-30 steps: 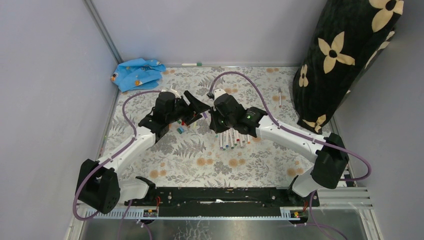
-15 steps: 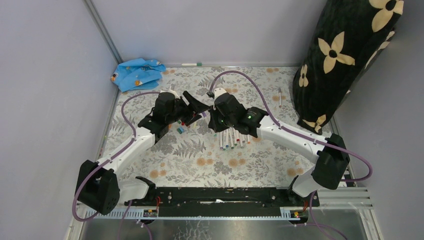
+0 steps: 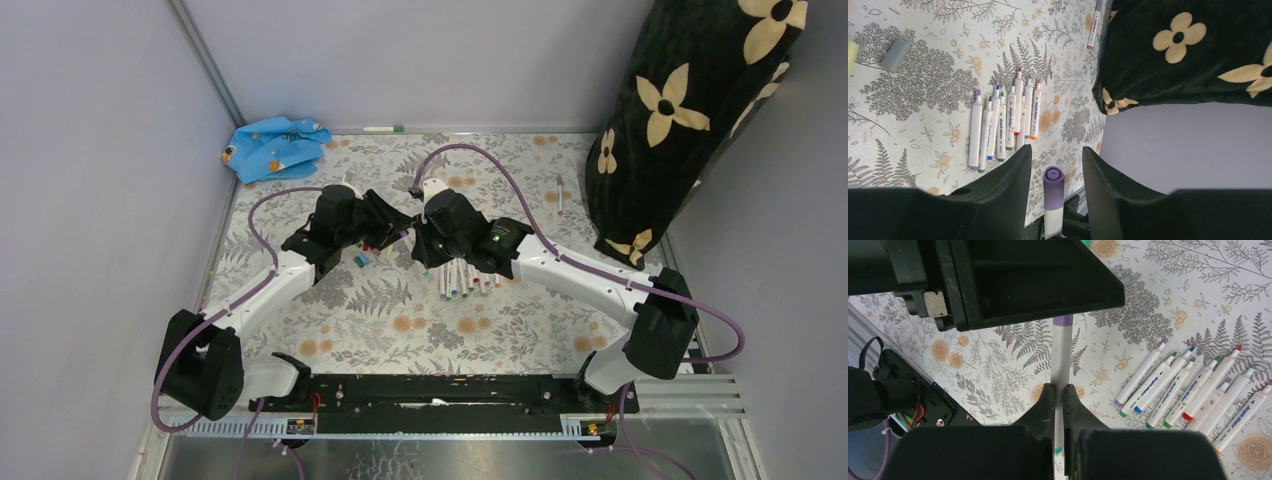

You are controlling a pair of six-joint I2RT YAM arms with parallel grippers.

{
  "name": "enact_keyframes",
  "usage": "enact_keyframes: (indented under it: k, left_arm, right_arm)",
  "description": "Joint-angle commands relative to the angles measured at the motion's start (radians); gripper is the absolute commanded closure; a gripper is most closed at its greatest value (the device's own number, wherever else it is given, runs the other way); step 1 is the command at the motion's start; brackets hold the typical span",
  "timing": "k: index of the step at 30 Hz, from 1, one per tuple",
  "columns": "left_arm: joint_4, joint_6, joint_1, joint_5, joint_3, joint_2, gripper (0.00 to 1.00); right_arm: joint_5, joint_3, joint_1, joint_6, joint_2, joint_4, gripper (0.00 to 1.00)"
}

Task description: Open the pen caps

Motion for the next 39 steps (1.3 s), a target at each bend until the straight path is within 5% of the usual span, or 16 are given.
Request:
enact_keyframes:
  k: [1, 14, 17, 22, 24, 28, 39]
  left_arm:
    - [0.056, -0.008, -0.004, -0.006, -0.016, 0.007, 0.55]
    - [0.069, -0.012, -0.005, -0.002, -0.024, 0.001, 0.83]
    - [0.075, -0.009, -0.004, -0.002, -0.026, -0.003, 1.00]
    - [0.102, -0.008, -0.005, 0.008, -0.041, -0.014, 1.00]
    - [0.114, -0.012, -0.005, 0.018, -0.040, -0.015, 1.00]
    - [0.124, -0.020, -0.005, 0.032, -0.033, -0.020, 1.00]
    - [0.130, -0.031, -0.004, 0.044, -0.019, -0.049, 1.00]
  right_arm:
    - [-0.009, 0.032, 0.009, 0.005, -0.024, 0.032, 1.00]
    - [-0.008, 0.018, 0.009, 0.007, -0.016, 0.045, 1.00]
    - [-0.007, 0.020, 0.009, 0.007, -0.016, 0.045, 1.00]
    - [-0.022, 0.026, 0.009, 0.002, -0.012, 0.049, 0.99]
    - [-0.031, 0.036, 0.009, -0.002, -0.004, 0.048, 0.84]
    - [-0.041, 0.057, 0.009, -0.003, 0.016, 0.047, 0.70]
    - [-0.038, 0.077, 0.008, -0.004, 0.069, 0.058, 0.67]
